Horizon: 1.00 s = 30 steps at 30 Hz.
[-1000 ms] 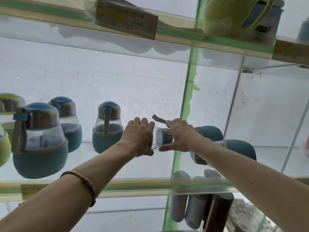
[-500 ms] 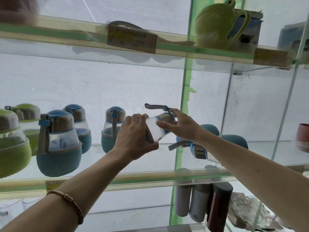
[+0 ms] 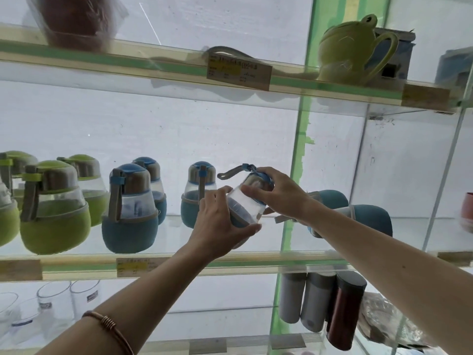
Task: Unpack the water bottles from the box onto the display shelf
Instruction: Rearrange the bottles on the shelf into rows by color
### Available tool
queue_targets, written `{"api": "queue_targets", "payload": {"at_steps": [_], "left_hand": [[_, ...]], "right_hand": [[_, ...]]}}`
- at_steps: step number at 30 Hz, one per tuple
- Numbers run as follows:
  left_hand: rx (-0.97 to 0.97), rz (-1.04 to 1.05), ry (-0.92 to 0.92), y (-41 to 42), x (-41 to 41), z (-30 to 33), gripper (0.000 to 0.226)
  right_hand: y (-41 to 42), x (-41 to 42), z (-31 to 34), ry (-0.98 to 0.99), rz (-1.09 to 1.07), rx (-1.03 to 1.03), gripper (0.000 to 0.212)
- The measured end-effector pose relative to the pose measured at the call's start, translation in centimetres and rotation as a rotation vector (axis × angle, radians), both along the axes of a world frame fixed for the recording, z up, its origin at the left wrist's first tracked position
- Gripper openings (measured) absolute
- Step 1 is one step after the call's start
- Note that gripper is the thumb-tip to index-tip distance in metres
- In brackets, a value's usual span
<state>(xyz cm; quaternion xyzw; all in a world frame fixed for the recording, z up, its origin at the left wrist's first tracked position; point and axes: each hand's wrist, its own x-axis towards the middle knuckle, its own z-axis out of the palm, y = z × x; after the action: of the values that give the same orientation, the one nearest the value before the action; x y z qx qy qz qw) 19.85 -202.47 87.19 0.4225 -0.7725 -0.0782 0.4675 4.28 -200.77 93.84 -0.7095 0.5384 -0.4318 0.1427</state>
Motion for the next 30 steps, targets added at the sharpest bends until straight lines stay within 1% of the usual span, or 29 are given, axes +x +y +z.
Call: {"api": "queue_targets", "payload": {"at_steps": [3, 5, 9, 11, 15, 18, 21, 25, 27, 30], "left_hand": [[0.097, -0.026, -0.016, 0.1, 1.2, 0.3, 0.094], [0.127, -0.044, 0.000, 0.2, 2.2, 0.5, 0.085], [-0.002, -0.014, 0.139, 0.5, 4.2, 1.3, 0.055], [-0.065, 0.016, 0.170, 0.5, 4.9, 1.8, 0.049], [-0.134, 0.086, 0.144, 0.0, 5.6, 3.1, 0.047], [-0.169, 0.112, 0.116, -0.4, 6.0, 4.3, 0.049], [-0.126, 0.080, 0.035, -1.1, 6.0, 5.6, 0.052], [-0.029, -0.027, -0.087, -1.9, 5.1, 6.8, 0.055], [0.016, -0.095, -0.130, -1.9, 4.6, 6.9, 0.058], [0.022, -0.127, -0.117, -2.0, 4.2, 6.6, 0.056]], "right_hand": [[0.1, 0.8, 0.7, 0.095, -0.005, -0.032, 0.063], [0.2, 1.4, 1.1, 0.122, 0.004, -0.048, 0.065], [-0.1, 2.6, 1.1, 0.123, 0.040, -0.075, 0.065], [-0.3, 3.3, 0.9, 0.118, 0.058, -0.082, 0.064], [-0.9, 4.3, -0.3, 0.083, 0.118, -0.079, 0.068], [-1.0, 4.8, -1.9, -0.024, 0.125, -0.068, 0.069], [-0.4, 5.3, -4.3, -0.099, 0.085, -0.008, 0.070], [0.0, 5.8, -6.2, -0.106, 0.044, 0.021, 0.071], [0.1, 5.7, -6.2, -0.060, 0.028, 0.008, 0.072], [-0.2, 5.2, -5.6, -0.012, 0.014, 0.040, 0.073]]}}
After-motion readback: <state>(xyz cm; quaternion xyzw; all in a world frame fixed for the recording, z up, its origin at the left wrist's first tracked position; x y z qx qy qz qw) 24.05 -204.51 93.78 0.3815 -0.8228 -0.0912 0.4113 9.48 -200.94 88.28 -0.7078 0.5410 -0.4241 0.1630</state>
